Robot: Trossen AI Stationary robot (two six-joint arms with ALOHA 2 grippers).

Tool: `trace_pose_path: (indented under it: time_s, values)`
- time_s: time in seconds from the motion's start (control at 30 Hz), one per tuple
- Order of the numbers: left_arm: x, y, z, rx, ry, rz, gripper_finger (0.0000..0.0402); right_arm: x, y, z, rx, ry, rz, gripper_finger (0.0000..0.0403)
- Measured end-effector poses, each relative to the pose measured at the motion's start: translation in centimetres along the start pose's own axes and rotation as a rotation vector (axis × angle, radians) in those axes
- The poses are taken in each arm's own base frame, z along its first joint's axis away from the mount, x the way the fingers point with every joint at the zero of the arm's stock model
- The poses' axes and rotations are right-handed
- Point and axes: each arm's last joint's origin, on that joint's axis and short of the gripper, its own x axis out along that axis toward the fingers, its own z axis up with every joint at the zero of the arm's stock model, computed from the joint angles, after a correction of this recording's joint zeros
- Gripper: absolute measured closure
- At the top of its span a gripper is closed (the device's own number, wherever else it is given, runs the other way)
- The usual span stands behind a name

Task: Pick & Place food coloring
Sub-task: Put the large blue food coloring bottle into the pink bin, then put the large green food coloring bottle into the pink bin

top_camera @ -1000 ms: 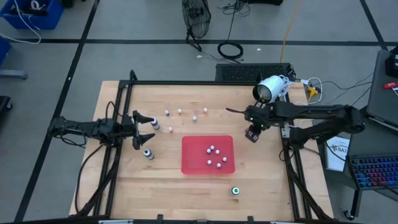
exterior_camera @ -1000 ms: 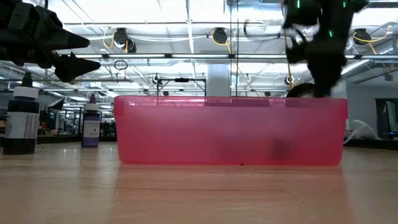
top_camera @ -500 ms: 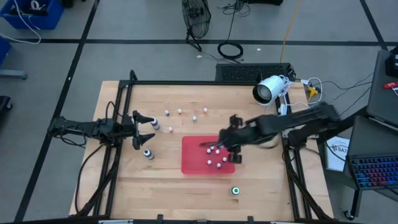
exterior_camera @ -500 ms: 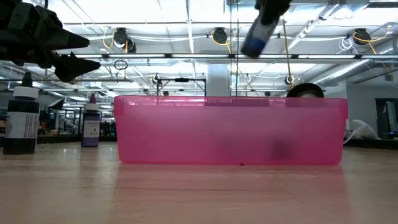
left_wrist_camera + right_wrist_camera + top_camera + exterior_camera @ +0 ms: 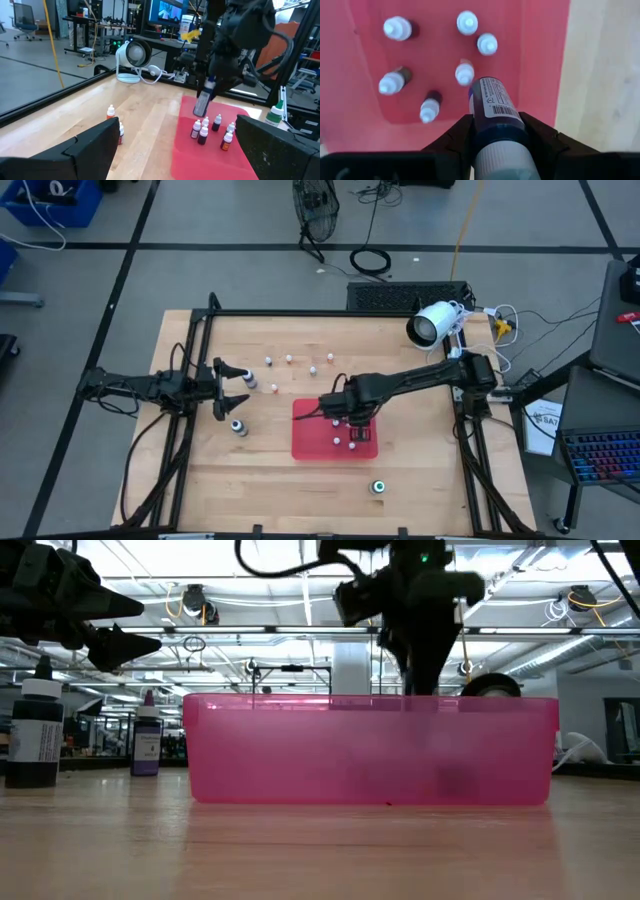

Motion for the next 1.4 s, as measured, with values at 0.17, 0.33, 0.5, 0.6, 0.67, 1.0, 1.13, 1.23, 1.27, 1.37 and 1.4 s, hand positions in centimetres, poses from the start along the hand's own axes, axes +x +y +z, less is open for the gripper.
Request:
trace_pose_path:
  time_s: [0.17,0.33,0.5,0.6,0.67,1.0,1.13,1.23,1.27,1.37,1.4]
  values:
    - [0.0,0.0,0.0,0.000,0.000,0.000,0.0009,1.6,-0.2,0.5,-0.026,0.048,-0.007,0.0281]
    - [0.0,0.0,0.0,0.000,0.000,0.000,0.0009,2.0,-0.6,0.9,-0.025,0.042,-0.007,0.0281]
    - [0.0,0.0,0.0,0.000,0.000,0.000,0.0009,3.3,-1.1,0.6,-0.015,0.055,-0.008,0.0281]
    - [0.0,0.0,0.0,0.000,0.000,0.000,0.0009,4.3,-1.4,0.3,-0.006,0.064,-0.008,0.0281]
    - [0.0,0.0,0.0,0.000,0.000,0.000,0.0009,4.6,-1.5,0.0,-0.004,0.074,-0.010,0.0281]
    - [0.0,0.0,0.0,0.000,0.000,0.000,0.0009,4.0,-1.6,-0.3,0.054,0.036,-0.008,0.0257]
    - [0.0,0.0,0.0,0.000,0.000,0.000,0.0009,2.9,-1.8,-0.5,0.131,-0.005,-0.003,0.0169]
    - [0.0,0.0,0.0,0.000,0.000,0.000,0.0009,1.9,-1.9,-0.8,0.171,-0.034,0.003,0.0131]
    - [0.0,0.0,0.0,0.000,0.000,0.000,0.0009,1.4,-1.9,-0.9,0.181,-0.047,0.005,0.0123]
    - [0.0,0.0,0.0,0.000,0.000,0.000,0.0009,0.0,-2.0,-1.5,0.215,-0.086,0.016,0.0115]
    - [0.0,0.0,0.0,0.000,0.000,0.000,0.0009,-0.5,-1.9,-1.8,0.231,-0.093,0.028,0.0115]
